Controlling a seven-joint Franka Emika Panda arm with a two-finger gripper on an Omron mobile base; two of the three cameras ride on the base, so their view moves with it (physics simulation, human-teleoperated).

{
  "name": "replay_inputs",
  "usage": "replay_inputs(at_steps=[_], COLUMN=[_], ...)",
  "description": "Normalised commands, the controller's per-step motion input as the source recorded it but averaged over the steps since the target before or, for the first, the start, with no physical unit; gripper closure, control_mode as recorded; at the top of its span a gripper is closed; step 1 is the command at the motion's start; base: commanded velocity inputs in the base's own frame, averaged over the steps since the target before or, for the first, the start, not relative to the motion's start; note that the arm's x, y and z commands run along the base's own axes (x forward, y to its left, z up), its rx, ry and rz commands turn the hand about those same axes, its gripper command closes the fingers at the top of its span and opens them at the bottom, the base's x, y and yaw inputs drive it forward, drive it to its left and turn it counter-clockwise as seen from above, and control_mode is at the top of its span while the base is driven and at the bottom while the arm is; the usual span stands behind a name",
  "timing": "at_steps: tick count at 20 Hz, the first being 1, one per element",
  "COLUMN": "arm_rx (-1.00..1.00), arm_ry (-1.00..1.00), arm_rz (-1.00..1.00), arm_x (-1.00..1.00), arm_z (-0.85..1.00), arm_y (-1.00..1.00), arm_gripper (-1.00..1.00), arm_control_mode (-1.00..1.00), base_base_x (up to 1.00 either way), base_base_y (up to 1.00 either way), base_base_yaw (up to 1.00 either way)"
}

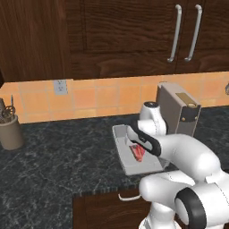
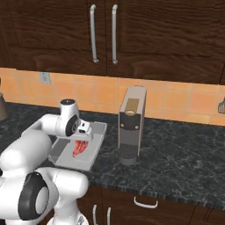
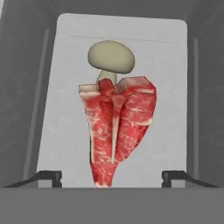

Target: Place one mushroom and one steak in each tupperware on the nearby counter, to pack two identical lunches.

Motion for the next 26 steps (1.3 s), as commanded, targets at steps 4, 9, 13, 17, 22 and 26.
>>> replay_inputs(at_steps=[4,9,13,17,22,26], arm_rx=[0.00,0.00,0.00,0.00,0.00,0.00], arm_ry=[-0.11,-0.14,-0.19,-0.22,-0.27,-0.27], arm_rz=[-0.01,-0.05,-0.09,-0.09,-0.06,0.00], arm_x=[-0.29,-0.50,-0.70,-0.81,-0.62,-0.15], arm_z=[0.00,0.12,0.41,0.43,0.26,-0.20], arm_y=[0.00,0.00,0.00,-0.03,-0.21,-0.61], arm_gripper=[-1.00,-1.00,-1.00,-1.00,-1.00,-1.00], arm_control_mode=[-1.00,-1.00,-1.00,-1.00,-1.00,-1.00], base_base_x=[0.00,0.00,0.00,0.00,0.00,0.00], base_base_y=[0.00,0.00,0.00,0.00,0.00,0.00], base_base_yaw=[0.00,0.00,0.00,0.00,0.00,0.00])
